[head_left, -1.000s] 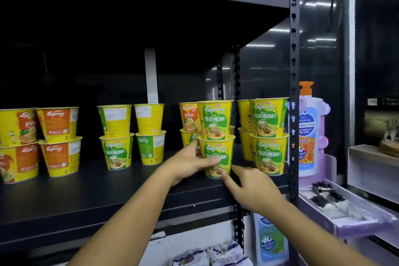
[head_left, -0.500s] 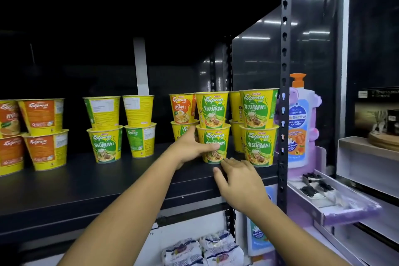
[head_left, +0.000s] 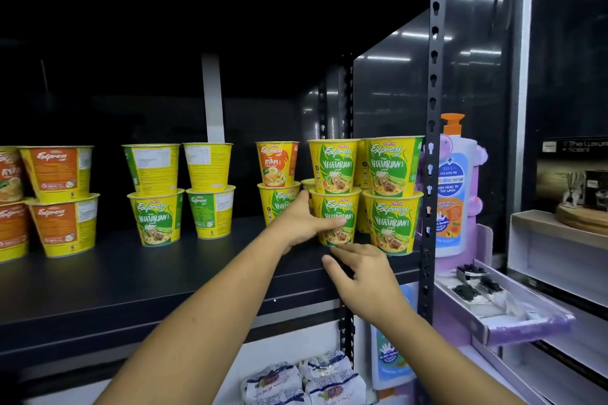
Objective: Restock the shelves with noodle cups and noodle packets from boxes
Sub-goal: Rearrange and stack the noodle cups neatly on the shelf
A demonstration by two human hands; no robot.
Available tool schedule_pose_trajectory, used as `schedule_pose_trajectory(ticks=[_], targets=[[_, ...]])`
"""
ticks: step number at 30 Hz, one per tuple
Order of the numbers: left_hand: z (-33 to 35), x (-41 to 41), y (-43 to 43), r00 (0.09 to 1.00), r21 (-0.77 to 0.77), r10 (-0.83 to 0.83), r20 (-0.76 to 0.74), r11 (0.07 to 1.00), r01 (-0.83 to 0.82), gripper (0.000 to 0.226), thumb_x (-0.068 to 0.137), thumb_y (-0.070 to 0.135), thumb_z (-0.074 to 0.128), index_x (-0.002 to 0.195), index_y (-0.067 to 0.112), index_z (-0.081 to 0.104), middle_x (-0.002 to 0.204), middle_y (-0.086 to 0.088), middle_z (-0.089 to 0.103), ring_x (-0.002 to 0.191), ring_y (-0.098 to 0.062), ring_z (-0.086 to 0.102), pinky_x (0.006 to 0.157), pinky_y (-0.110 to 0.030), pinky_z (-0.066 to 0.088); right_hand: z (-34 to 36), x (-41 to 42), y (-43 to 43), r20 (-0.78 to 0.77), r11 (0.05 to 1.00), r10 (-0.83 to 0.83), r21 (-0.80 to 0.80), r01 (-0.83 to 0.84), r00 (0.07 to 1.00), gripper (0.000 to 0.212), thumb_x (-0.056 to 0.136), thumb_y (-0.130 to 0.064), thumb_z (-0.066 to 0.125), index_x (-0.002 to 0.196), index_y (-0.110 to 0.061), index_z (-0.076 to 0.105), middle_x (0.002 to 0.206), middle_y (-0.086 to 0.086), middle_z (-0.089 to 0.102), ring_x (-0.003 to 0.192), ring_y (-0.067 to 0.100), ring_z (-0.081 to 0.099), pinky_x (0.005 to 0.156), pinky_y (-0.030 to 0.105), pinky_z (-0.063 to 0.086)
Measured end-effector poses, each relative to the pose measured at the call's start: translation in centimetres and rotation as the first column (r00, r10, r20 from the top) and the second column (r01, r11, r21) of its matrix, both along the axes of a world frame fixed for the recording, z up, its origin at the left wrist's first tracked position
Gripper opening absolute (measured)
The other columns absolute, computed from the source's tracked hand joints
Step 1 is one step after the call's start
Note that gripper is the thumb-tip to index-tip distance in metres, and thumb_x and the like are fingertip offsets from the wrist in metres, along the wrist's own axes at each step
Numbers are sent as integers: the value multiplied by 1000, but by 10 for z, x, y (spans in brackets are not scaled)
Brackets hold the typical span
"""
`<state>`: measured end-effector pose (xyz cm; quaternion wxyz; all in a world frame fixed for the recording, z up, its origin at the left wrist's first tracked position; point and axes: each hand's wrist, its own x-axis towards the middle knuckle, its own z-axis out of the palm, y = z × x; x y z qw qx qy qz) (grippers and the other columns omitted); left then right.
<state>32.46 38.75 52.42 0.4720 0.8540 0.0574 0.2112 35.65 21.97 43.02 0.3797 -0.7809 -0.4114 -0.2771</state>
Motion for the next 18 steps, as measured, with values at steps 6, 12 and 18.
schedule_pose_trajectory(ticks=[6,12,18], targets=[[0,-2,-1,1000,24,11,-19,1000,-11,106,48,66,93,138,35,46,130,14,65,121,-12,62,104,-46,53,1,-6,-4,-55,999,39,40,-37,998,56,93,-62,45,118,-25,78,121,-11,73,115,13,61,105,42,43],[3,-21,1,994,263,30,-103,965,-2,84,82,60,78,151,28,41,139,6,60,123,-12,57,103,-35,47,7,-8,-7,-121,999,52,-3,-52,991,56,90,-65,45,120,-29,77,124,-14,72,122,10,58,110,41,39],[2,-75,29,968,548,110,-225,836,33,56,101,47,60,151,21,51,153,3,52,136,-12,51,105,-20,35,19,-10,-7,-113,993,67,-88,-78,991,28,100,-37,62,121,-28,76,122,-13,72,122,14,57,108,37,44]])
